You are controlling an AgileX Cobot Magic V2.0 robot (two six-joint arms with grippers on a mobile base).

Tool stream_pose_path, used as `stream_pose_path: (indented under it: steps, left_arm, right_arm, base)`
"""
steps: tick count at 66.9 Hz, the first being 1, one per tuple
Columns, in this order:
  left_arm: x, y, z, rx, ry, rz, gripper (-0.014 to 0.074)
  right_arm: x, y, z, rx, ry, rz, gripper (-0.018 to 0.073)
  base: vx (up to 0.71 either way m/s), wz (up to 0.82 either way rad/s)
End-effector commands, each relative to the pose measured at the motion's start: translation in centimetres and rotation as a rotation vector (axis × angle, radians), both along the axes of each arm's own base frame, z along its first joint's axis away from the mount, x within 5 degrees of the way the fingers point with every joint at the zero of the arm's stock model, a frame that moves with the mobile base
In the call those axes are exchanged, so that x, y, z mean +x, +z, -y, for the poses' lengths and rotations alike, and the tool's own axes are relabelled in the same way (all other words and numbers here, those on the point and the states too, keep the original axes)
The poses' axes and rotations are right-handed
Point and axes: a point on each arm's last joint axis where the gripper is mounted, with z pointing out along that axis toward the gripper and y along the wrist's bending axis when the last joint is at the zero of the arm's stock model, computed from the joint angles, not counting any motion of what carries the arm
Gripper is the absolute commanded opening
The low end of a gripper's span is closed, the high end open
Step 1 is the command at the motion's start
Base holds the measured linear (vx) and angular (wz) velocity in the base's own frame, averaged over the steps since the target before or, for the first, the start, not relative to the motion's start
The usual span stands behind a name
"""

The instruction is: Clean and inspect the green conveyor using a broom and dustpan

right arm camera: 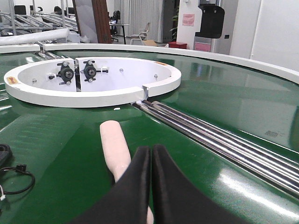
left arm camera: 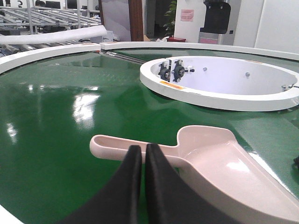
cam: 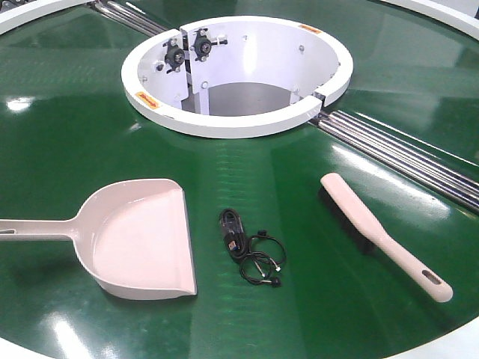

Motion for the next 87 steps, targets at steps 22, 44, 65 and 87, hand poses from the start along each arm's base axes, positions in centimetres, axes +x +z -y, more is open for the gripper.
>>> stream_pose_path:
  steps: [22, 44, 65, 87]
  left_arm:
    - [-0.1, 0.4, 0.0, -0.015, -0.002, 0.078, -0.0006]
    - [-0.1, 0.4, 0.0, -0.015, -0.002, 0.078, -0.0006]
    - [-0.1, 0.4, 0.0, -0.015, -0.002, 0.078, -0.0006]
    - [-1.4, 7.2, 0.0, 0.006, -0.001, 0.293, -0.0006]
  right_arm:
    - [-0.1, 0.6, 0.0, 0.005, 0.0, 0.085, -0.0008]
    - [-0.1, 0.6, 0.0, 0.005, 0.0, 0.085, -0.0008]
    - [-0.1, 0.6, 0.0, 0.005, 0.0, 0.085, -0.0008]
    - [-0.1, 0.6, 0.0, 0.005, 0.0, 0.085, -0.0008]
  base:
    - [0.0, 0.0]
    - [0.0, 0.0]
    - [0.0, 0.0]
    - [0.0, 0.0]
